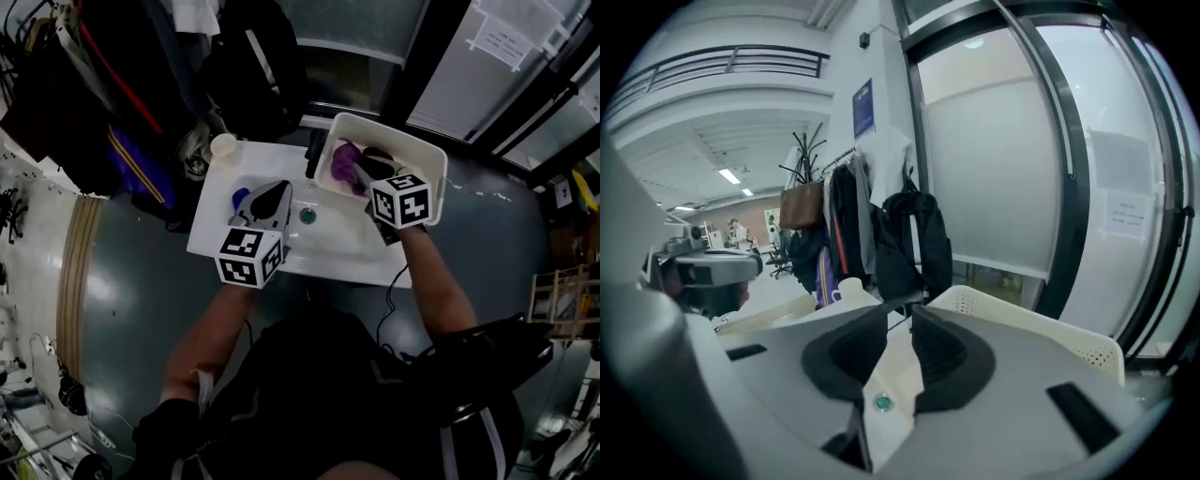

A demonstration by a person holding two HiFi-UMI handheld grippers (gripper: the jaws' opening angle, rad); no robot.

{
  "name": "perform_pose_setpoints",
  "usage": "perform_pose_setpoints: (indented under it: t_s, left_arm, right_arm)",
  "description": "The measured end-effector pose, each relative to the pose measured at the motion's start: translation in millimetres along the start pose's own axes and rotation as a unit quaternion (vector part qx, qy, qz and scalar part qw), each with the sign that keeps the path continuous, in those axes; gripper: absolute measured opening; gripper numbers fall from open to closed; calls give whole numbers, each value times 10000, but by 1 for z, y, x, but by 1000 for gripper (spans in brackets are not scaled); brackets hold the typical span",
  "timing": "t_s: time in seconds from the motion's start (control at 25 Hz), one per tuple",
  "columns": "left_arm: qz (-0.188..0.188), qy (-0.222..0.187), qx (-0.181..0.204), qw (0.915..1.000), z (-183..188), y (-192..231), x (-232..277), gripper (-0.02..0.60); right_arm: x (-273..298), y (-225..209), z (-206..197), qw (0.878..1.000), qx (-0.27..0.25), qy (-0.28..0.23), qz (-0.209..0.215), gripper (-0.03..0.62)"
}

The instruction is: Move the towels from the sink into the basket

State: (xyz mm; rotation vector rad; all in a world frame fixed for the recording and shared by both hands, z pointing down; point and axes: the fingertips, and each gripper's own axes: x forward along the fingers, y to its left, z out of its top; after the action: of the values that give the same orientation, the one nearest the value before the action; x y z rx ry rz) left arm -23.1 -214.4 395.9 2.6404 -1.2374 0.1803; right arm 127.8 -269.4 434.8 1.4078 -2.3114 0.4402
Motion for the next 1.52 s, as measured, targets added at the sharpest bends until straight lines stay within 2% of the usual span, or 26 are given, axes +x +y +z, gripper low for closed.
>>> perform_pose_setpoints:
  t_s: [0.16, 0.32, 0.44, 0.56, 0.72, 0.88, 1.16, 1.28, 1.52]
  left_arm:
    - [208, -268, 5, 9994, 12, 11, -36, 5]
    - [460, -446, -203, 9977, 13, 24, -72, 5]
    - [568, -387, -159, 9975, 6, 25, -98, 5]
    - [740, -310, -68, 9968, 2, 28, -120, 5]
    - [995, -482, -163, 9937, 3, 40, -148, 5]
    - [1236, -532, -257, 9906, -1, 53, -165, 5]
    - [1370, -515, -272, 9889, -3, 63, -173, 5]
    - [1362, -442, -132, 9896, -6, 62, -174, 5]
    - [1268, -426, -204, 9908, -9, 65, -179, 5]
  right_arm:
    - [-19, 43, 14, 9988, -58, -474, 129, 64]
    - [-30, 85, 22, 9962, -154, -799, 299, 26]
    - [-33, 113, 21, 9947, -323, -892, 392, 12]
    - [-37, 136, 24, 9924, -140, -1038, 639, 11]
    - [-42, 161, 30, 9895, -224, -1190, 783, 11]
    - [-44, 178, 28, 9876, -201, -1237, 951, 11]
    - [-38, 186, 29, 9876, -269, -1211, 967, 11]
    - [-38, 187, 29, 9873, -292, -1225, 971, 11]
    - [-40, 192, 28, 9881, -313, -1205, 903, 11]
